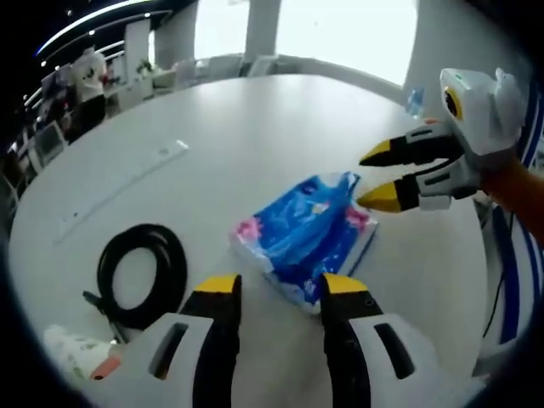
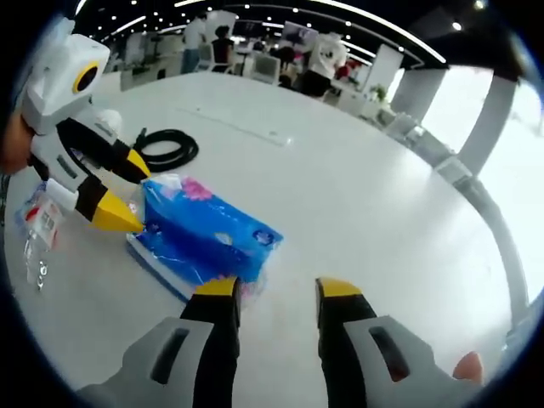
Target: Arrange the tabletop items into an orderly group along one side of the table until the central work area is clear of visible clutter.
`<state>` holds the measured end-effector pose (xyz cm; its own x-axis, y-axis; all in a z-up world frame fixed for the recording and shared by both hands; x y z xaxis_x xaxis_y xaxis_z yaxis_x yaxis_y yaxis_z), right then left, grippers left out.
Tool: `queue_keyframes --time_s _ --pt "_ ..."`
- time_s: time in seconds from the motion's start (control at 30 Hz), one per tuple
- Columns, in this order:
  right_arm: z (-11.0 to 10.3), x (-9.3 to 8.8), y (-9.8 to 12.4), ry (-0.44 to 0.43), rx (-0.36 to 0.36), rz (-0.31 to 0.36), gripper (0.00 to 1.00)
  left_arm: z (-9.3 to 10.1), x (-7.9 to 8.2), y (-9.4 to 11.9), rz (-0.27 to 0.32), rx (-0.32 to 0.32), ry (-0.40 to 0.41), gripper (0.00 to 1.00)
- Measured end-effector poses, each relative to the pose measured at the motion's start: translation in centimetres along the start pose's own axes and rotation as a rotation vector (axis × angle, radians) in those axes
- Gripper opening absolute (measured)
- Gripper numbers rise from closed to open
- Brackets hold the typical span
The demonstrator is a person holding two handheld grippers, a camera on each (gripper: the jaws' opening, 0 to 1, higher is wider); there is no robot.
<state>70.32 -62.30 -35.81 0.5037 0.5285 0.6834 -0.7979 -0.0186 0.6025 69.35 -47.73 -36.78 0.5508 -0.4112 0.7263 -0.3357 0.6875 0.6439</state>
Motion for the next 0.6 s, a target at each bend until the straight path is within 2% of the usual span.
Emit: queue_keyframes --time_s 0.3,0.43,0.6 --pt "0.2 -0.1 0.4 -0.033 -0.014 0.01 0.48 0.4 0.2 0.4 0.013 -0.015 0.0 0.42" --pt "0.3 0.1 0.6 -0.054 -0.022 0.024 0.58 0.7 0.4 0.5 0.021 -0.023 -0.006 0.46" --pt "0.5 0.1 0.8 -0.06 -0.033 0.028 0.65 1.1 0.6 0.7 0.027 -0.033 -0.006 0.48"
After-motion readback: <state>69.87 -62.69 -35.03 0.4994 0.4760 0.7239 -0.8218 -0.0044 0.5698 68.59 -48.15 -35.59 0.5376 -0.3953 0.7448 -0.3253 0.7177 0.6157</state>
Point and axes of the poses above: the point that each gripper's makers call its tool centre point, and the gripper's own axes: y roughly backward along the fingers, z roughly to its right, x roughly out of its top, the point moved 1 cm from there along y, roughly backward along the fingers, and after that the axes turned 12 degrees about -x, right-handed, at the moved point
